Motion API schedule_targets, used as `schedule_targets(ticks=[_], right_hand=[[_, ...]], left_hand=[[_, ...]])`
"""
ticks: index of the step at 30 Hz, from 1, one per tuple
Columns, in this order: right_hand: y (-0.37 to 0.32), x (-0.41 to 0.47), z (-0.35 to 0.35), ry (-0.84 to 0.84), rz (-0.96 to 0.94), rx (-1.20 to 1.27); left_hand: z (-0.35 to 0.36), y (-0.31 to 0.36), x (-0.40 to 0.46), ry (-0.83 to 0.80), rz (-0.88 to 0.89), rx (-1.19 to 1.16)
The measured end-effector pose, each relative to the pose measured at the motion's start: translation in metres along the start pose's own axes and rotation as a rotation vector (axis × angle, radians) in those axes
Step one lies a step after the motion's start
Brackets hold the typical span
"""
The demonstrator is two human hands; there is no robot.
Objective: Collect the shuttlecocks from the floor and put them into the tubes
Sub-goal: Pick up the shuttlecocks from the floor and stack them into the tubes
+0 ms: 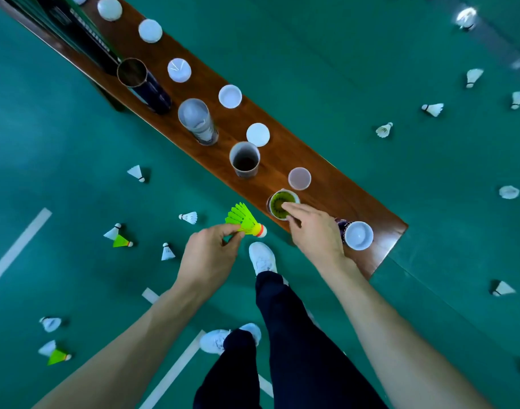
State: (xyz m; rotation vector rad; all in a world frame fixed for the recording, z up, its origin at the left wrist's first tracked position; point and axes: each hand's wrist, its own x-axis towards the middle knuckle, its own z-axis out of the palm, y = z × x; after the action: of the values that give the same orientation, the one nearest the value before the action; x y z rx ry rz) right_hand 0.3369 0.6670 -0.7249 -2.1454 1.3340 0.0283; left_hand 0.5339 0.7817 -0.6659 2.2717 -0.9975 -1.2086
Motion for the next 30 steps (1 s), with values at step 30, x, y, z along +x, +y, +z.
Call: schedule_targets(ticks=[30], right_hand=[[0.044,0.134,0.009,-0.421,0.233,-0.307]], left_hand=[[0.028,-0.021,0.017,-0.044,0.172,0.437]])
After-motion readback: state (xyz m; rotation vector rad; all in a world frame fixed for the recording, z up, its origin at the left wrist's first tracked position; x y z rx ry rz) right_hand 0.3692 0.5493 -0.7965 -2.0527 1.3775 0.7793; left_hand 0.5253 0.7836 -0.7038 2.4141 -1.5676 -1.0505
